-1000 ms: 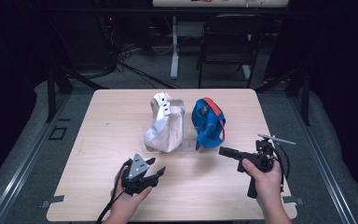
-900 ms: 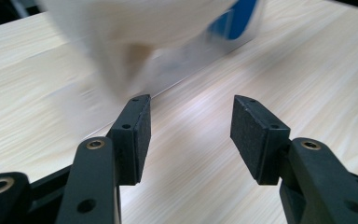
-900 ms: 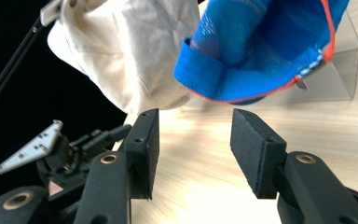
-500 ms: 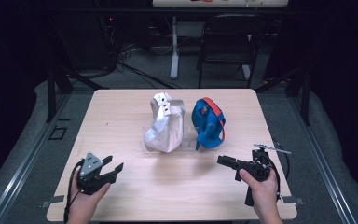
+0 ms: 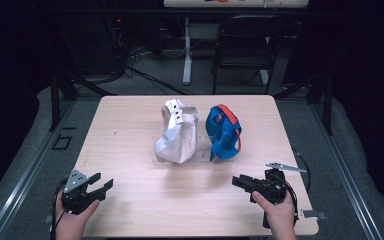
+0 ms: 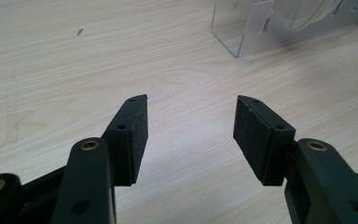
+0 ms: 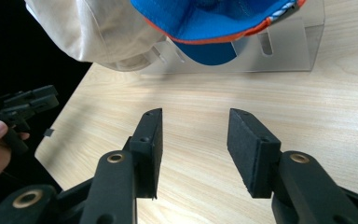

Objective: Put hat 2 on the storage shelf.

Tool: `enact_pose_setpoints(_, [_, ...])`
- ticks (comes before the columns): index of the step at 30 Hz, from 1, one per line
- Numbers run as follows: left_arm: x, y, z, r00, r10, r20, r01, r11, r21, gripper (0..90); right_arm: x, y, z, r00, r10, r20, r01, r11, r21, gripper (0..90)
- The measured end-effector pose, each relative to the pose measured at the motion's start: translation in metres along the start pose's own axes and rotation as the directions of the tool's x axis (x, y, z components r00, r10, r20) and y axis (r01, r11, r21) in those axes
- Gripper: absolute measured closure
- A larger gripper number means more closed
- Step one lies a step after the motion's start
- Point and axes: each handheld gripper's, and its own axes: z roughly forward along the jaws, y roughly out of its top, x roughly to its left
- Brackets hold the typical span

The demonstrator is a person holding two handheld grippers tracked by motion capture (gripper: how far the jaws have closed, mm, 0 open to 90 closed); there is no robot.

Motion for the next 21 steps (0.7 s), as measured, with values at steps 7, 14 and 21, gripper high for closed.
enact_pose_setpoints(7, [-0.003, -0.006, 0.008, 0.9996, 0.018, 0.024, -0.019, 0.9994, 0.028, 45.2, -0.007, -0.014, 0.007, 0.9997, -0.014, 0.019, 0.014, 1.0, -0.006, 56.3])
enact_pose_setpoints(14, [-0.007, -0.011, 0.017, 0.9978, 0.052, 0.04, -0.054, 0.9977, 0.042, 45.0, -0.005, -0.023, 0.014, 0.9949, -0.07, 0.072, 0.072, 0.997, -0.018, 52.9])
enact_pose_setpoints(21, [-0.017, -0.012, 0.025, 0.9926, 0.11, 0.052, -0.113, 0.9916, 0.063, 44.2, -0.005, -0.027, 0.02, 0.9942, -0.071, 0.081, 0.071, 0.997, 0.001, 53.0])
